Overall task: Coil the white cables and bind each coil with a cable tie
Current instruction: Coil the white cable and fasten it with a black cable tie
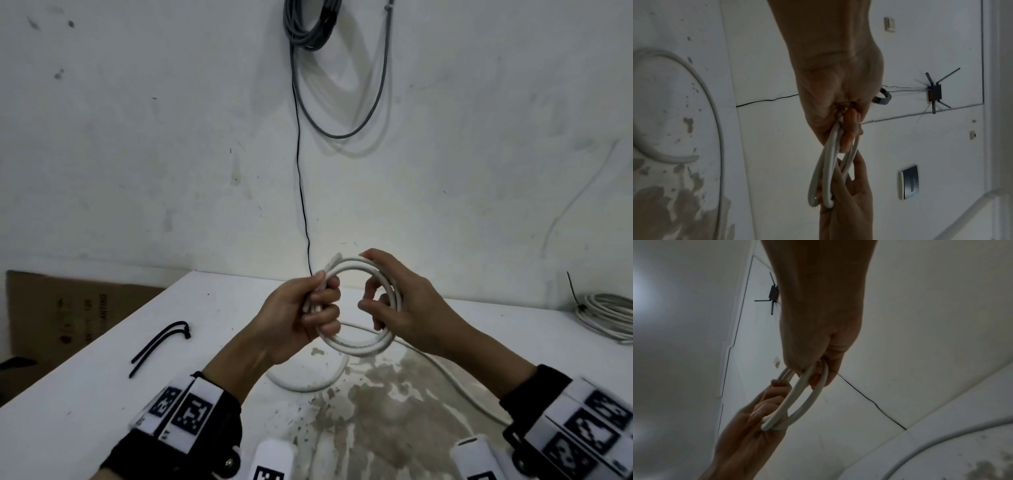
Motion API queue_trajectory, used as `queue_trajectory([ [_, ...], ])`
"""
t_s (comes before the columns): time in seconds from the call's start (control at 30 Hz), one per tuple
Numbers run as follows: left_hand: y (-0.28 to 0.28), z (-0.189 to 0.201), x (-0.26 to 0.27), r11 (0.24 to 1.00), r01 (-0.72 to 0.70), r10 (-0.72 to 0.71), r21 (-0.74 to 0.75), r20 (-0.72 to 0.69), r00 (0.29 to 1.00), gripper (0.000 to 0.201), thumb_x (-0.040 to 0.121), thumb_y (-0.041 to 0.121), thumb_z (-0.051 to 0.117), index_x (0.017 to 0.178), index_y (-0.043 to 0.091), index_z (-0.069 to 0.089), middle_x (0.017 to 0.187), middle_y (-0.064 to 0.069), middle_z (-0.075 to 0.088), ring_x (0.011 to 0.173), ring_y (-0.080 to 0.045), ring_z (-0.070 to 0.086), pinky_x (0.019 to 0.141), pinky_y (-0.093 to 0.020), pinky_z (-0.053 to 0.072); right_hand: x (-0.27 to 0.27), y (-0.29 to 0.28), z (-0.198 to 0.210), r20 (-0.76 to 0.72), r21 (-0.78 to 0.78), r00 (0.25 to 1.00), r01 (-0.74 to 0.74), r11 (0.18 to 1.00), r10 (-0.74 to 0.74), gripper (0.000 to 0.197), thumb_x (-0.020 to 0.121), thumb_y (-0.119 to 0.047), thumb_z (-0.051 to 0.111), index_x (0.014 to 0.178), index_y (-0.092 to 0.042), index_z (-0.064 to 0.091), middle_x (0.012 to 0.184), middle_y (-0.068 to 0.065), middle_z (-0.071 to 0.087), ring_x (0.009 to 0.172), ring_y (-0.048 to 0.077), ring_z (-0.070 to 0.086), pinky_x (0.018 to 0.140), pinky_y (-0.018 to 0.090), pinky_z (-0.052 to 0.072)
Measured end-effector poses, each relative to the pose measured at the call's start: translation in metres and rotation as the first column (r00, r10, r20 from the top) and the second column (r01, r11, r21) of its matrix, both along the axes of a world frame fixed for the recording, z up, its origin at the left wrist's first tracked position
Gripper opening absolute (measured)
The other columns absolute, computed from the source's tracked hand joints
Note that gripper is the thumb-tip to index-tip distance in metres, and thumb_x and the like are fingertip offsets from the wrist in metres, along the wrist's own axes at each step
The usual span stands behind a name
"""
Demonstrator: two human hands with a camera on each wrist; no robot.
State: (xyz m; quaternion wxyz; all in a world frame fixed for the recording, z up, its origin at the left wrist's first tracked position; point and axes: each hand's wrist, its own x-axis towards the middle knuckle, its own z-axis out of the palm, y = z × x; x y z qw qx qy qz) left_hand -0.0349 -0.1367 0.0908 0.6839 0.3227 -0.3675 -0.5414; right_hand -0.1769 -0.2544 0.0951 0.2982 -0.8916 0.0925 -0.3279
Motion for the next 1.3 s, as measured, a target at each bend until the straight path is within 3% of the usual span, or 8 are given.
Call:
queue_trajectory([
  [0.23, 0.001, 0.004, 0.003, 0.999, -0.029, 0.03, 0.016, -0.058, 0.998, 0.019, 0.083, 0.023, 0.042, 0.07, 0.01, 0.049, 0.049, 0.007, 0.03, 0.031, -0.005, 0.026, 0.039, -0.02, 0.033, -0.004, 0.0, 0.012, -0.089, -0.024, 0.995, -0.057, 0.998, 0.055, 0.057, 0.088, 0.007, 0.05, 0.116, -0.042, 0.043, 0.095, -0.009, 0.057, 0.056, 0.015, 0.065, 0.058, 0.031, 0.056],
  [0.4, 0.002, 0.009, 0.001, 0.983, -0.158, 0.142, 0.094, 0.152, 0.978, 0.033, 0.099, 0.029, 0.033, 0.07, 0.014, 0.041, 0.047, 0.008, 0.021, 0.036, -0.006, 0.011, 0.035, -0.015, 0.024, -0.001, 0.002, 0.013, -0.034, 0.055, 0.996, -0.084, 0.995, 0.086, 0.023, 0.096, -0.009, 0.047, 0.109, -0.026, 0.055, 0.082, -0.001, 0.06, 0.054, 0.023, 0.066, 0.056, 0.038, 0.056],
  [0.53, 0.003, 0.01, -0.002, 0.979, -0.183, 0.15, 0.087, 0.299, 0.942, 0.032, 0.1, 0.029, 0.033, 0.073, 0.014, 0.039, 0.05, 0.008, 0.019, 0.035, -0.003, 0.016, 0.036, -0.014, 0.022, 0.006, 0.005, 0.012, -0.013, 0.081, 0.999, -0.043, 0.996, 0.044, 0.011, 0.096, -0.023, 0.046, 0.102, -0.018, 0.054, 0.084, 0.015, 0.057, 0.045, 0.022, 0.062, 0.045, 0.027, 0.048],
  [0.67, 0.006, 0.011, 0.001, 0.991, -0.091, 0.053, 0.098, 0.333, 0.941, 0.028, 0.098, 0.028, 0.035, 0.076, 0.013, 0.042, 0.051, 0.008, 0.019, 0.035, -0.002, 0.017, 0.037, -0.014, 0.024, 0.011, 0.004, 0.008, -0.035, -0.057, 0.999, -0.028, 0.998, 0.026, 0.031, 0.098, -0.025, 0.042, 0.127, -0.034, 0.043, 0.076, 0.012, 0.055, 0.041, 0.016, 0.058, 0.044, 0.023, 0.049],
  [0.77, 0.013, 0.011, 0.004, 0.984, -0.07, -0.001, 0.162, 0.404, 0.915, 0.026, 0.091, 0.035, 0.042, 0.076, 0.014, 0.041, 0.056, 0.005, 0.012, 0.035, -0.002, 0.016, 0.037, -0.013, 0.021, 0.013, 0.004, 0.002, -0.14, -0.225, 0.989, -0.074, 0.972, 0.043, 0.045, 0.1, -0.021, 0.034, 0.138, -0.044, 0.029, 0.08, 0.002, 0.053, 0.058, 0.003, 0.056, 0.051, 0.012, 0.044],
  [0.97, 0.03, 0.004, 0.029, 0.968, -0.203, 0.093, 0.146, 0.544, 0.834, 0.029, 0.094, 0.035, 0.042, 0.082, 0.009, 0.048, 0.055, 0.006, 0.018, 0.04, -0.006, 0.015, 0.039, -0.016, 0.022, 0.051, 0.014, -0.018, -0.023, -0.44, 0.998, -0.061, 0.896, 0.056, 0.026, 0.093, -0.001, 0.04, 0.107, -0.02, 0.051, 0.074, 0.007, 0.054, 0.063, 0.023, 0.044, 0.06, 0.039, 0.044],
  [1.13, 0.051, -0.013, 0.068, 0.88, -0.465, 0.328, 0.1, 0.58, 0.745, 0.038, 0.099, 0.035, 0.035, 0.083, 0.005, 0.054, 0.056, 0.001, 0.035, 0.04, -0.013, 0.039, 0.049, -0.026, 0.043, 0.103, 0.036, -0.029, 0.071, -0.405, 0.997, -0.012, 0.914, 0.045, 0.026, 0.087, 0.007, 0.046, 0.105, -0.009, 0.057, 0.067, 0.015, 0.055, 0.06, 0.028, 0.047, 0.057, 0.042, 0.044],
  [1.3, 0.078, -0.038, 0.104, 0.704, -0.681, 0.526, 0.202, 0.495, 0.691, 0.042, 0.1, 0.034, 0.036, 0.072, 0.007, 0.051, 0.05, 0.002, 0.03, 0.035, -0.01, 0.027, 0.039, -0.019, 0.031, 0.163, 0.067, -0.055, 0.062, -0.272, 0.995, -0.06, 0.96, 0.079, 0.023, 0.091, 0.004, 0.042, 0.102, -0.01, 0.057, 0.064, 0.014, 0.053, 0.059, 0.023, 0.043, 0.057, 0.032, 0.038],
])
